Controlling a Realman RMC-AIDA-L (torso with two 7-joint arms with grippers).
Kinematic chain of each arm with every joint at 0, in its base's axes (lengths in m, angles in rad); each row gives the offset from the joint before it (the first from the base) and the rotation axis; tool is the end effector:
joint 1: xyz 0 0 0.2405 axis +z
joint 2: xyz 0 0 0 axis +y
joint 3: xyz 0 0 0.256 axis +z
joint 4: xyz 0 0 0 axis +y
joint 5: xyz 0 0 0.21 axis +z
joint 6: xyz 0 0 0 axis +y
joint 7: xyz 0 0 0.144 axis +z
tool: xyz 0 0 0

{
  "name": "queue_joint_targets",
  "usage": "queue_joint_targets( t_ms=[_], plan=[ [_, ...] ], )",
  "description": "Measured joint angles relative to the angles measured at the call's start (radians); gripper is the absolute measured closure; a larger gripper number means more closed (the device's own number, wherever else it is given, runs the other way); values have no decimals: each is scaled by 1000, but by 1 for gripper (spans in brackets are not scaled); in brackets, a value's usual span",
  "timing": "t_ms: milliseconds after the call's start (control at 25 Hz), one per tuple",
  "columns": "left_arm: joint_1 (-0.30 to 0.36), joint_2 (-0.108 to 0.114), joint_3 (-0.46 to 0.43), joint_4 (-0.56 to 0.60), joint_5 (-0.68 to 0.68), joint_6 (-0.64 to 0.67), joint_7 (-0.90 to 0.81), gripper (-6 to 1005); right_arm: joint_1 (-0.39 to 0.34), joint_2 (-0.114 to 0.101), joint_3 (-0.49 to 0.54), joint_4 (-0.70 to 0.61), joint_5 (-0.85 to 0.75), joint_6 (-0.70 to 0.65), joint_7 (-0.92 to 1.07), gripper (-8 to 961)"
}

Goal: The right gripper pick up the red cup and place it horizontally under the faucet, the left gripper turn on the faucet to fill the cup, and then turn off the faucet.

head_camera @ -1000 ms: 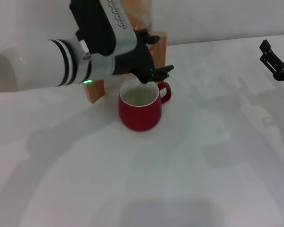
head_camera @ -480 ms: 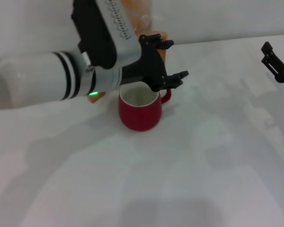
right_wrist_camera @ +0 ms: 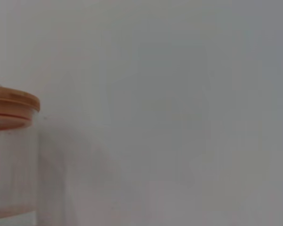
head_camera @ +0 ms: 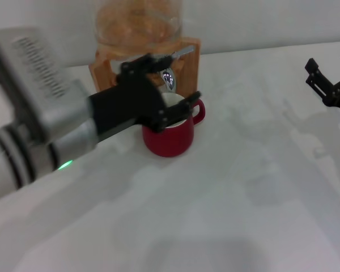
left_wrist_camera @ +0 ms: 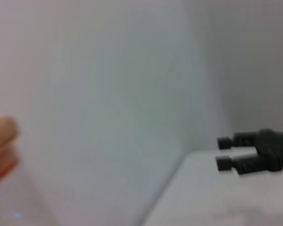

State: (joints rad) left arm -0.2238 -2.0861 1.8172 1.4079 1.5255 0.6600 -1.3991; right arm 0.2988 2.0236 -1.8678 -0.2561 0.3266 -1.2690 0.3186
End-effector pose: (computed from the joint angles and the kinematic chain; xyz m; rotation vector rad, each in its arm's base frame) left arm -0.1157 0.3227 -0.0520 -2.4829 0.0593 -0.5943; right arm 0.3389 0.3080 0.0239 -1.5720 0.4977 0.8463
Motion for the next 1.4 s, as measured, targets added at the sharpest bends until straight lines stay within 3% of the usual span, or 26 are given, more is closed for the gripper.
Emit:
queue_joint_targets(
  t_ms=[280,680,840,1000,1400],
  plan=[
    [230,3,-1,-36,-477,19,393,238,0,-2,-14,10,0,3,1,110],
    [327,0,-51,-157,-869,110,665,238,19,0,-16,1,4,4,-1,110],
    [328,1,-100,-260,-1049,159,752,238,49,1,-12,6,6,6,-1,110],
    [297,1,-163,-441,-1235,343,836,238,77,3,-11,3,14,34,0,110],
    [92,-2,-207,-952,-1649,720,1035,238,127,1,-9,1,68,115,-13,110]
  ],
)
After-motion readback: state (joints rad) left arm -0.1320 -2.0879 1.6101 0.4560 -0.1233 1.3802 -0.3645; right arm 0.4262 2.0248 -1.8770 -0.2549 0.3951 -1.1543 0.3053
